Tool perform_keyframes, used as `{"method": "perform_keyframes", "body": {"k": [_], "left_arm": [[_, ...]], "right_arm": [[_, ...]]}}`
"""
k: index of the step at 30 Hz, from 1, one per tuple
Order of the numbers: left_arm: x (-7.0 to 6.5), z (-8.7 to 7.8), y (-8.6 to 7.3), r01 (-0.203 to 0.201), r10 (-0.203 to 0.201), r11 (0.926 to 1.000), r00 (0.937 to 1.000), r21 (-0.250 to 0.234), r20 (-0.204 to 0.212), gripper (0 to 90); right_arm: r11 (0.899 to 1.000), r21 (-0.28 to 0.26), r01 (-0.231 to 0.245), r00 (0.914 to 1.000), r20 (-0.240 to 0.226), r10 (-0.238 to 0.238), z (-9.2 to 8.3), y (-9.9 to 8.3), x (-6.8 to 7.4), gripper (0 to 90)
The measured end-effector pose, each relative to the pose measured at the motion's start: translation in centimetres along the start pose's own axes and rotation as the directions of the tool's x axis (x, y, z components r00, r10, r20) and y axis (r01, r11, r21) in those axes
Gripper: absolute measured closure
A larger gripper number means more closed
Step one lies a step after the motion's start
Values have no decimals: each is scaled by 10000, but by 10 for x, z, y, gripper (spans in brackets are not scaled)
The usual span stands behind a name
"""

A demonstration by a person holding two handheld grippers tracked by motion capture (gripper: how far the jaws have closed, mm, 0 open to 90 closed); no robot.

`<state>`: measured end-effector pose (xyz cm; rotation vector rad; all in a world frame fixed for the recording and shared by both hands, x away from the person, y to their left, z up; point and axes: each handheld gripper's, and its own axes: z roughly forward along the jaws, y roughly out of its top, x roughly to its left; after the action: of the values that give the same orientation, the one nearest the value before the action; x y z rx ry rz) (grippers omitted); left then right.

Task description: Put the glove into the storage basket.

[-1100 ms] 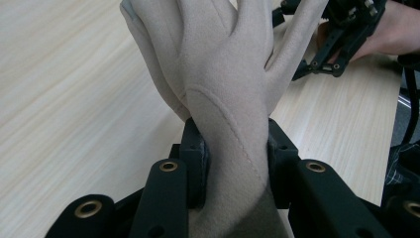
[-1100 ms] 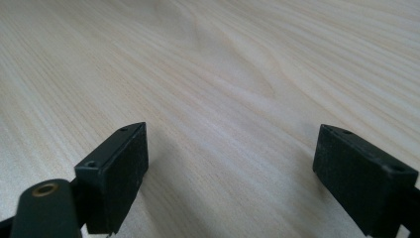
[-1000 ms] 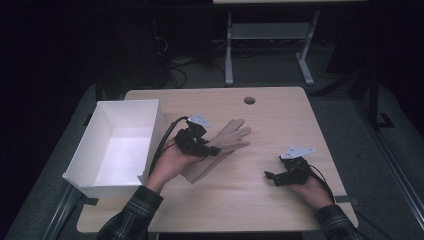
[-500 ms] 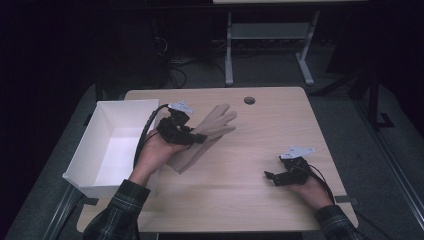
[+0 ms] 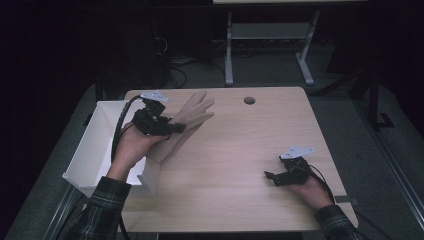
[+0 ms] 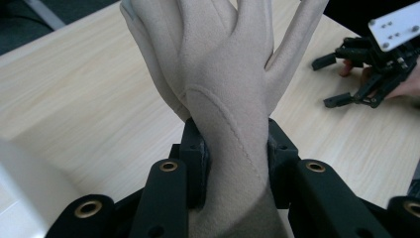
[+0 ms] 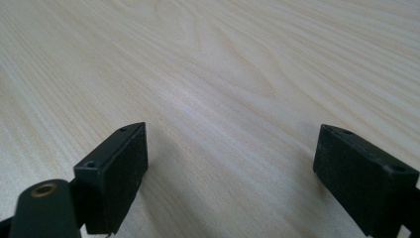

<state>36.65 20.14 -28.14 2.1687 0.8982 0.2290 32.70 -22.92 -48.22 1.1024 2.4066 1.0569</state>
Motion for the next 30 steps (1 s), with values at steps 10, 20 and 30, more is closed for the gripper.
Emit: {"method": "perform_keyframes", "body": {"k": [10, 20, 30], "left_arm": [[23, -31, -13, 510, -531, 9983, 9960, -296, -726, 685], [47, -55, -31, 1115, -1195, 9919, 9818, -613, -1480, 685], [75, -70, -61, 2073, -2212, 9747, 9482, -838, -2279, 685]], "right_arm": [[10000, 12, -38, 10000, 7, 38, 0, 0, 0, 129], [10000, 12, -34, 10000, 6, 34, 0, 0, 0, 129], [10000, 11, -23, 10000, 9, 23, 0, 0, 0, 129]]}}
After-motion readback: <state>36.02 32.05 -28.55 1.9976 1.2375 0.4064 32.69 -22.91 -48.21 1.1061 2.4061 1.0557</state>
